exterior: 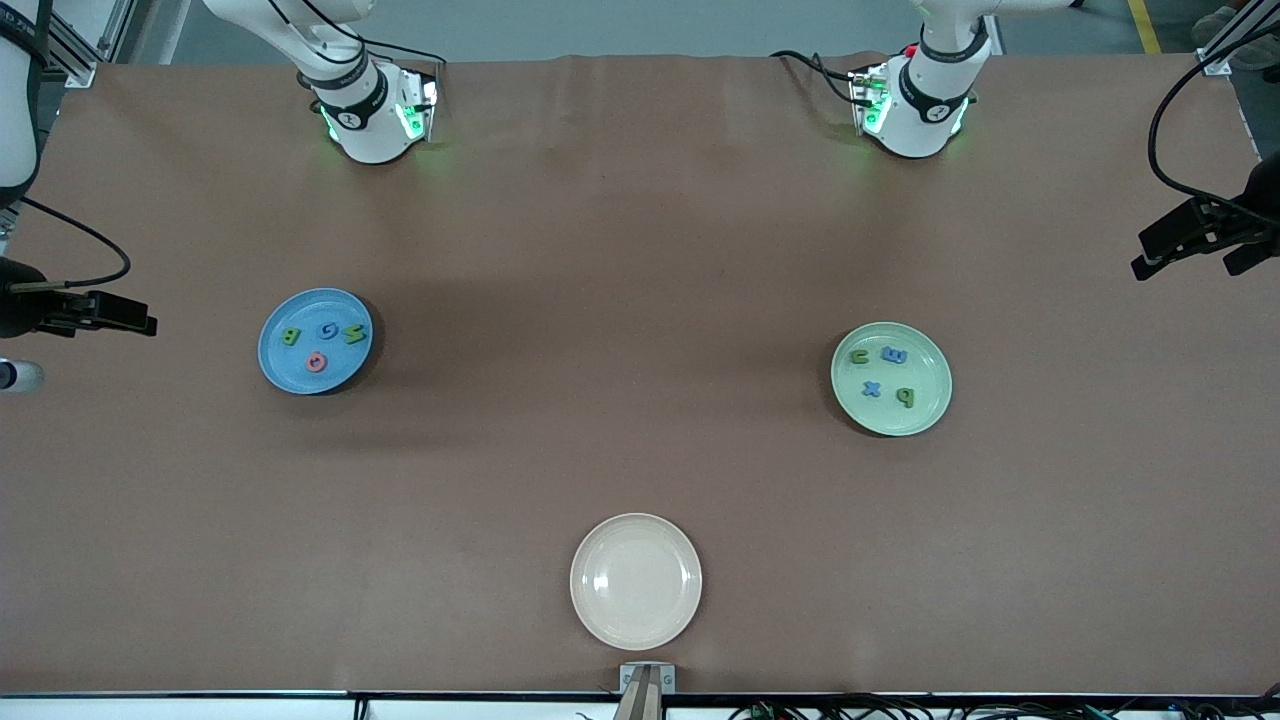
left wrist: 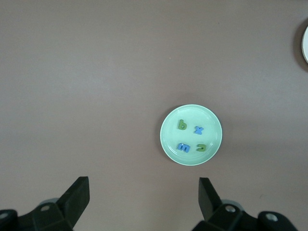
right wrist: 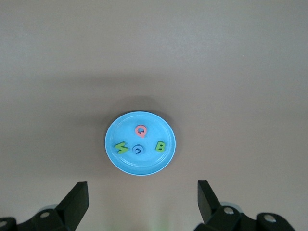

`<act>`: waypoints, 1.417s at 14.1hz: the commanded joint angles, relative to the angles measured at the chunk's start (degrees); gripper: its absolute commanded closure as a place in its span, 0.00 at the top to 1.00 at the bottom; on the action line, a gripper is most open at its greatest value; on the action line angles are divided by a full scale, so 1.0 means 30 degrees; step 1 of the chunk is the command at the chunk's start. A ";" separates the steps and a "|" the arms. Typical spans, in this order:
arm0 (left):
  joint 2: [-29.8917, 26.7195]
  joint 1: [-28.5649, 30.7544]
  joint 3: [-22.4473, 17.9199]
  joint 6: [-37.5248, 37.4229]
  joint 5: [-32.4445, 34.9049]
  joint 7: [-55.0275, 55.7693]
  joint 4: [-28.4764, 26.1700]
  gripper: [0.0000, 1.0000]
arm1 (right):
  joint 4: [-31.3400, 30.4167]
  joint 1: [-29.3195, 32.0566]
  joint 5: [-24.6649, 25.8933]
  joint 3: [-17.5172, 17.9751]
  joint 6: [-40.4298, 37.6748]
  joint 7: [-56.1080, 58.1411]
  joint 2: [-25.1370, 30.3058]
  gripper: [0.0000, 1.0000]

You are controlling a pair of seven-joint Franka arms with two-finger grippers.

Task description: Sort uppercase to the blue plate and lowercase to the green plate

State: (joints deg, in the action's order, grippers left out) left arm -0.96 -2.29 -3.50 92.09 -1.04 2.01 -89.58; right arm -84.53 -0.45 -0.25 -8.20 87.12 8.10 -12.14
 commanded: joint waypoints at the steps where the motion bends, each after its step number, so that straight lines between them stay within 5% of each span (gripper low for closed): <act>1: 0.0145 0.0060 -0.0006 -0.0434 0.0054 -0.0170 0.0474 1.00 | 0.0168 0.0207 0.0084 0.0244 -0.0301 0.0170 0.0180 1.00; 20: 0.0145 0.0060 -0.0006 -0.0434 0.0054 -0.0170 0.0474 1.00 | -0.0180 0.0237 -0.0033 0.0185 -0.0506 0.0141 0.1026 1.00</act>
State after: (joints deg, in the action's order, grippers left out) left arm -0.96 -2.27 -3.53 92.09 -1.04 2.01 -89.57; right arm -82.97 -0.41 -0.29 -8.18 86.04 8.20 -11.98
